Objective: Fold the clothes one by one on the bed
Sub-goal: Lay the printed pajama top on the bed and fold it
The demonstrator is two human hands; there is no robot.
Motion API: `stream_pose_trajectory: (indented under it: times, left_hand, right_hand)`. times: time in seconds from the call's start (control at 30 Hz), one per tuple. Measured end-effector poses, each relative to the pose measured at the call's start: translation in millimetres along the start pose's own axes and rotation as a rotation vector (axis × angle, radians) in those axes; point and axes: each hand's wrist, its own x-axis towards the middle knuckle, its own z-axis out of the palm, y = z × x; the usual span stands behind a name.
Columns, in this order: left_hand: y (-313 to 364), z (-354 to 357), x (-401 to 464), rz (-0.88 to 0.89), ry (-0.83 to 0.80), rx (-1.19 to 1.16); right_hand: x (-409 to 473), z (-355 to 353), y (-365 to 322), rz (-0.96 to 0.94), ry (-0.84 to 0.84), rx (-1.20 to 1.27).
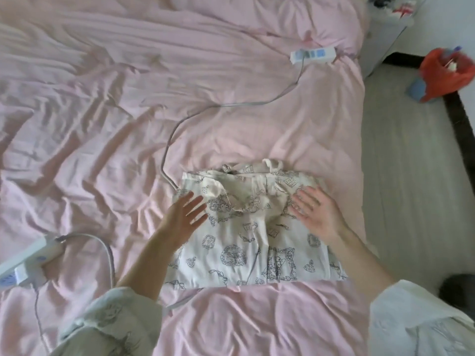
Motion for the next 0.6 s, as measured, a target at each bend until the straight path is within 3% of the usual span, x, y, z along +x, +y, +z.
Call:
stream_pose_trajectory:
  times: [0.13, 0.23, 0.33, 0.47, 0.53, 0.6]
  left_hand:
    - [-35.8, -22.1, 5.3, -0.001, 0.173, 0.260]
    - [-45.5, -24.0, 9.4, 0.186, 0.273, 0.610]
    - [-40.4, -14.2, 21.0, 0.512, 0.230, 1.202]
    - [-25.1, 19.1, 45.7, 0.932, 0.028, 1.782]
    - [-23.4, 33.9, 63.0, 0.957, -0.058, 1.971]
    - [-23.0, 41.2, 79.3, 0.946, -0.044, 2.031]
  right_hand:
    - [-0.9, 8.6, 40.3, -0.090, 0.031, -0.656]
    - [11.8, 17.9, 59.3, -0.267, 0.101, -1.078]
    - [33.3, 21.4, 53.4, -0.497, 0.181, -1.337]
    - [55.5, 20.8, 31.4, -0.608, 0.055, -1.886]
    - [61.0, 21.2, 24.5, -0.664, -0.029, -2.025]
    - [70.0, 19.5, 20.6, -0.710, -0.083, -2.061]
